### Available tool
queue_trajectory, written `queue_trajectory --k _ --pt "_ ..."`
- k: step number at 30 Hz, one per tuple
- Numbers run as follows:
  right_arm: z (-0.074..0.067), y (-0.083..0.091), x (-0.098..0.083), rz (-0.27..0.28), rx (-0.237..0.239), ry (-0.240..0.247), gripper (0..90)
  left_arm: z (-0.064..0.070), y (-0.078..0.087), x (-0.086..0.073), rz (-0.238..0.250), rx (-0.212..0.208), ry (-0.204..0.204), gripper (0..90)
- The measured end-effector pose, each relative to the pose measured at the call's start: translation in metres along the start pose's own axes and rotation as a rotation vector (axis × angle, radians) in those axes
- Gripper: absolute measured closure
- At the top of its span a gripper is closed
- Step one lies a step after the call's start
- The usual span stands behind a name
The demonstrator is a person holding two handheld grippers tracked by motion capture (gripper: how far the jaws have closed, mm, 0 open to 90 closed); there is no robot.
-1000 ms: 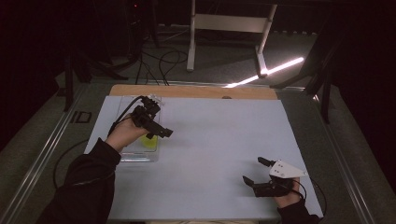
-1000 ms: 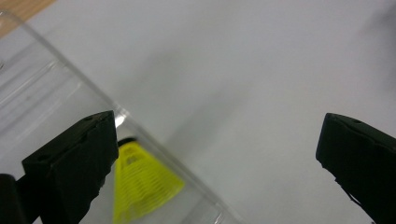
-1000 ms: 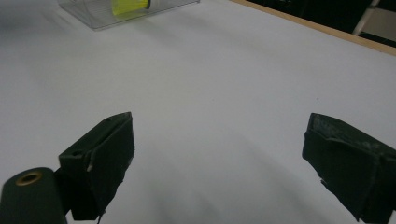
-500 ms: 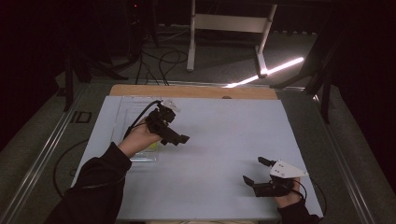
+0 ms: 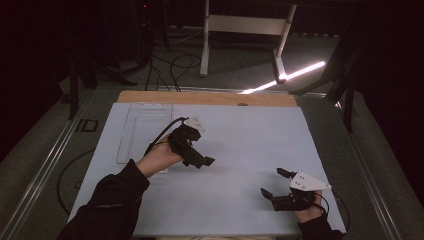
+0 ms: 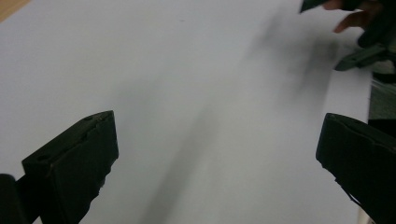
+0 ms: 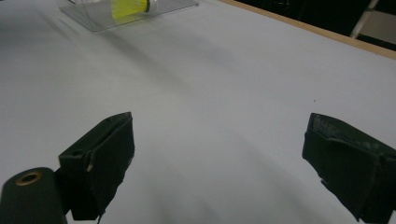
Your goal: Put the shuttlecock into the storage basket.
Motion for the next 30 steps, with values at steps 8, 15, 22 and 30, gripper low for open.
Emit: queue_trajectory --k 8,15,22,30 --pt "0.000 0.000 0.000 0.001 0.000 0.004 9.4 0.017 -0.010 -0.007 0.008 -0.039 -0.031 0.0" --pt "-0.001 0.000 0.000 0.001 0.004 0.004 9.4 0.028 -0.018 -0.020 0.000 -0.074 -0.052 0.0" --pt "-0.001 0.000 0.001 0.001 0.006 0.009 9.3 0.035 -0.021 -0.034 0.018 -0.105 -0.056 0.0" --pt "-0.001 0.000 0.001 -0.001 0.008 0.008 9.4 0.037 -0.023 -0.052 0.017 -0.110 -0.051 0.0"
Point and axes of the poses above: each handheld gripper's, and its own axes: y roughly backward along the jaws, x roughly out of its top, z roughly to its right, the point moved 8 cm from there along -y, roughly forward along the jaws, and after that the axes turned 6 degrees about y, right-handed, at the moved point
